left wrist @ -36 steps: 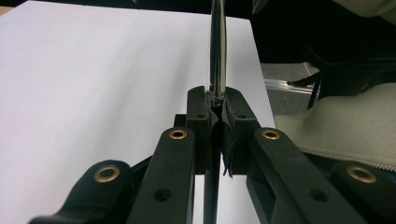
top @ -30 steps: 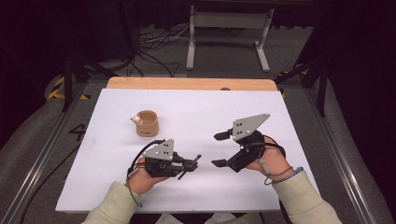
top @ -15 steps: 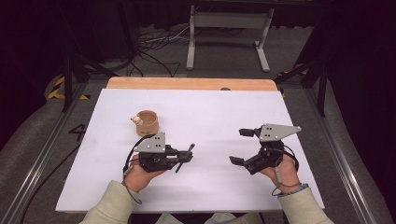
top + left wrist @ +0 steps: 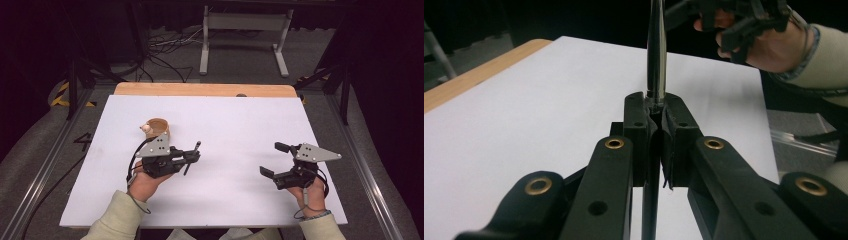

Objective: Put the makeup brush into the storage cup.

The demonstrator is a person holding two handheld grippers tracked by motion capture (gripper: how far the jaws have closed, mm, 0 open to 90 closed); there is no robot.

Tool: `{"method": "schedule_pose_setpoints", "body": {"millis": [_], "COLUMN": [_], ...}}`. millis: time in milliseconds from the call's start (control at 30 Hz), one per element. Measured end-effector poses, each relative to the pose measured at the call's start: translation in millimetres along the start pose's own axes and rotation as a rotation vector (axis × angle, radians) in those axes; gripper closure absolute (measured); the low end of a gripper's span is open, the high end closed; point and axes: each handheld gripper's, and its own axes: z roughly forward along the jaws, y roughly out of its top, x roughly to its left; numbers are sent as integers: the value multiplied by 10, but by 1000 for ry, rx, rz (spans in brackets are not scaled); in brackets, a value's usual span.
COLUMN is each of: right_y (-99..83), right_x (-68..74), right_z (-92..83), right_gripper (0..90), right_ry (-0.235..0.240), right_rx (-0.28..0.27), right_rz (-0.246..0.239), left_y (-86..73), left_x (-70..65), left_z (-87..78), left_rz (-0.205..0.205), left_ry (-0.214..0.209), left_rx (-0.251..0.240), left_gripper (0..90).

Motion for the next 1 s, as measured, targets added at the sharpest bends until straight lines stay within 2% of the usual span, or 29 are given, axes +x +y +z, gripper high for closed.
{"method": "schedule_pose_setpoints", "body": {"millis": [133, 233, 367, 400, 433, 500, 533, 800, 967, 1000], "right_y": [-53, -91, -149, -163, -177, -208, -221, -267, -288, -288], "right_x": [-35, -48, -62, -68, -74, -87, -93, -120, -124, -124], "right_z": [-35, -40, -40, -41, -42, -42, -39, -26, -57, -57], "right_gripper": [15, 14, 5, 2, 1, 0, 0, 0, 0, 0], "right_ry": [-21, -32, -55, -61, -66, -70, -72, -79, -105, -105], "right_rx": [-6, 1, 10, 9, 5, 0, 0, 3, -8, -8], "right_rz": [18, 20, 17, 18, 22, 34, 37, 40, 38, 38], "left_y": [47, 52, 34, 34, 31, 31, 29, 82, 126, 126], "left_x": [87, 121, 242, 273, 288, 345, 359, 492, 560, 560], "left_z": [-40, -48, -78, -90, -98, -123, -130, -204, -229, -229], "left_rz": [-16, -28, -45, -38, -58, -62, -78, -116, -126, -126], "left_ry": [32, 39, 87, 97, 108, 128, 135, 236, 294, 294], "left_rx": [-17, -22, -32, -34, -43, -52, -62, -103, -115, -115], "left_gripper": [833, 832, 831, 831, 832, 831, 832, 831, 831, 830]}}
